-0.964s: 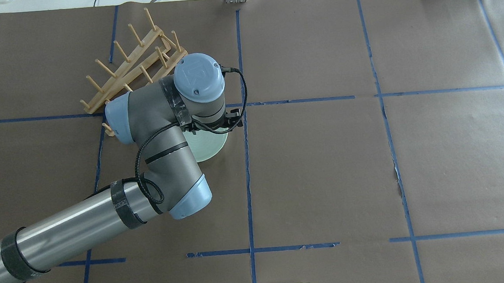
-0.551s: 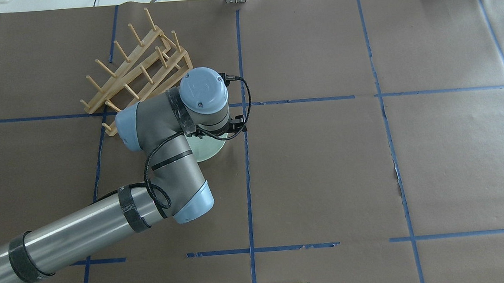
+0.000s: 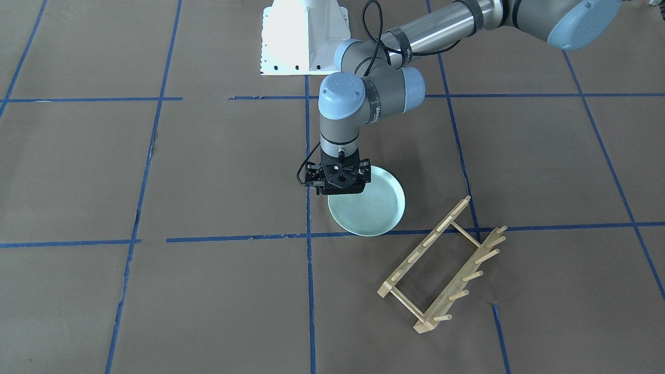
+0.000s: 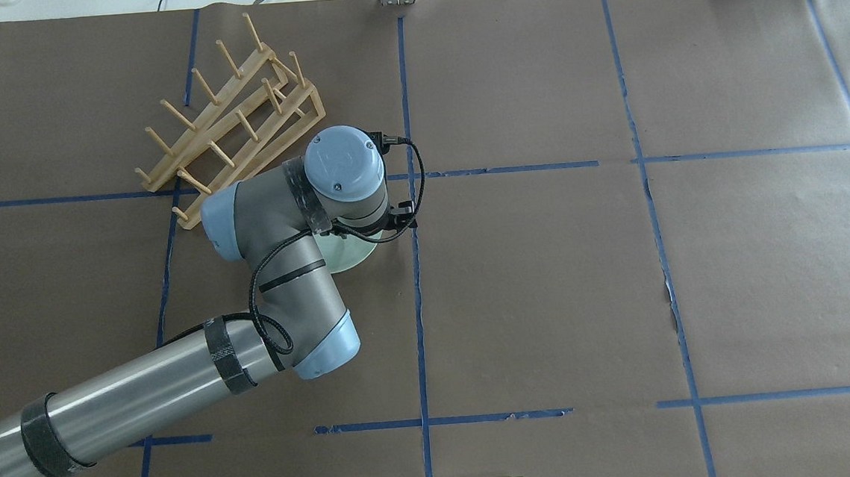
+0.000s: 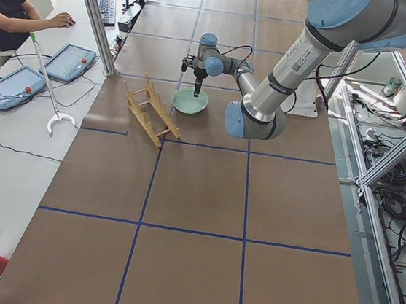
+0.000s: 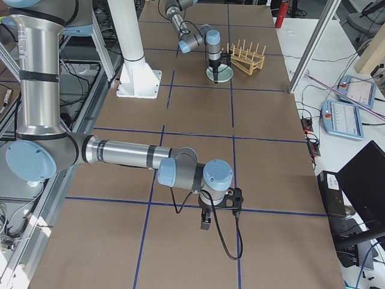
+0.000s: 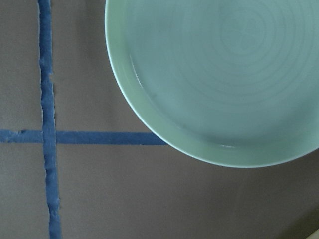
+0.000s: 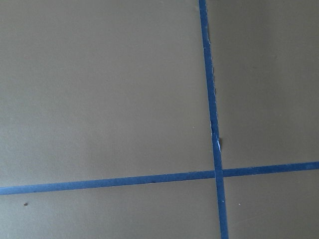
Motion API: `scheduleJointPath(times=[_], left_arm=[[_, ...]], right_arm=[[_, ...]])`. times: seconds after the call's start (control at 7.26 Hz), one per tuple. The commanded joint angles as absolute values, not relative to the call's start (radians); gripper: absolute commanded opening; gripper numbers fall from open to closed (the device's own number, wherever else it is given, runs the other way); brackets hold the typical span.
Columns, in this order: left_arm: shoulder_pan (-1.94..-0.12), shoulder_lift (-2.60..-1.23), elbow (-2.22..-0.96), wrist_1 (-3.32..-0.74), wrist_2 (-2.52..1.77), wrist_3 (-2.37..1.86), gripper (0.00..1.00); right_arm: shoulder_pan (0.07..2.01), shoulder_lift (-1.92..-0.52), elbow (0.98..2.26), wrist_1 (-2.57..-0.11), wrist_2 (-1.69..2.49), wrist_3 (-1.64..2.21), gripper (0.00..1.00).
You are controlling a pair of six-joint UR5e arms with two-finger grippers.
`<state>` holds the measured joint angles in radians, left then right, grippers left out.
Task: Place plate on rack
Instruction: 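Lower the left gripper onto the plate rim and close on it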
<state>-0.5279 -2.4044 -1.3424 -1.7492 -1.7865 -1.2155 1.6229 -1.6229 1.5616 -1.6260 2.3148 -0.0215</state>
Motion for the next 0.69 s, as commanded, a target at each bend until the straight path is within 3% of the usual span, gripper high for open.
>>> scheduleJointPath(times=[0.0,0.28,0.41,0.55], left_arm=[[-0.526,-2.407,-1.342,-1.752,-1.786,-1.216,0.56],[-0.526,-2.408,-1.347,-1.749,-1.787,-1.218,0.11],[-0.526,-2.408,-1.348,-1.749,-1.787,-1.218,0.00],[-0.526,-2.408,-1.350,-1.749,-1.787,-1.218,0.00]], right_arm=[[1.623,-1.623,1.562,-1.626,2.315,-0.021,1.00],[1.623,-1.623,1.562,-1.626,2.315,-0.021,1.00],[1.623,-1.623,1.562,-1.626,2.315,-0.021,1.00],[1.623,-1.623,1.562,-1.626,2.315,-0.021,1.00]])
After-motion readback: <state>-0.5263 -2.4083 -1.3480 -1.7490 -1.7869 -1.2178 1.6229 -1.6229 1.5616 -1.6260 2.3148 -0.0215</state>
